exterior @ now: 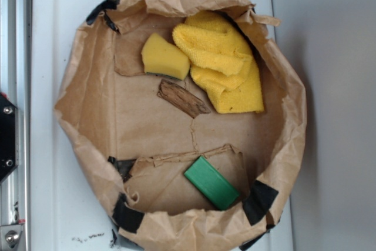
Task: Grab the green block.
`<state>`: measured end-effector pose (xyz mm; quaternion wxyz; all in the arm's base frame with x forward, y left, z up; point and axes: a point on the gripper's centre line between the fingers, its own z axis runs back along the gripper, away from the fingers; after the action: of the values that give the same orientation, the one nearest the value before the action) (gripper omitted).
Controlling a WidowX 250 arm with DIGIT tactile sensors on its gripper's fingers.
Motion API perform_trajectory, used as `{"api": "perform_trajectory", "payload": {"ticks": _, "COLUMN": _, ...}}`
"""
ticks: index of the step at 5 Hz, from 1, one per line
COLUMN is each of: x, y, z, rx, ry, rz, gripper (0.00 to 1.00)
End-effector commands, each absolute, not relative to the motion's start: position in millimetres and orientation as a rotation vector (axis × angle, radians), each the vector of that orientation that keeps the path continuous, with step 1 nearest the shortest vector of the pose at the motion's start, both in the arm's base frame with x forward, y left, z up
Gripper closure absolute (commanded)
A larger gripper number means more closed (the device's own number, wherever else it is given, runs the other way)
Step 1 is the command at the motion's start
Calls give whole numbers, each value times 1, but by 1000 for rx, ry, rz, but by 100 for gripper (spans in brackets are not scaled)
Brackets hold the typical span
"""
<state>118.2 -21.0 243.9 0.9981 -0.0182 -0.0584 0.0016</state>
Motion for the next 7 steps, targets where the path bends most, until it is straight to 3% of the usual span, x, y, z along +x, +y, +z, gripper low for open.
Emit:
{"api": "perform_trajectory", "payload": {"ticks": 1, "x": 118, "y": -21, "z": 244, "rx": -36, "ry": -117, "rz": 3, "gripper": 0}}
{"api": "perform_trajectory", "payload": {"ticks": 2, "x": 144, "y": -22, "z": 246, "rx": -91, "ry": -190, "rz": -44, "gripper": 0}}
{"api": "perform_trajectory", "payload": {"ticks": 5, "x": 144, "y": -22, "z": 246, "rx": -91, "ry": -190, "rz": -44, "gripper": 0}}
{"api": "perform_trajectory", "payload": {"ticks": 7, "x": 231, "y": -33, "z": 206, "rx": -216, "ry": -218, "rz": -102, "gripper": 0}}
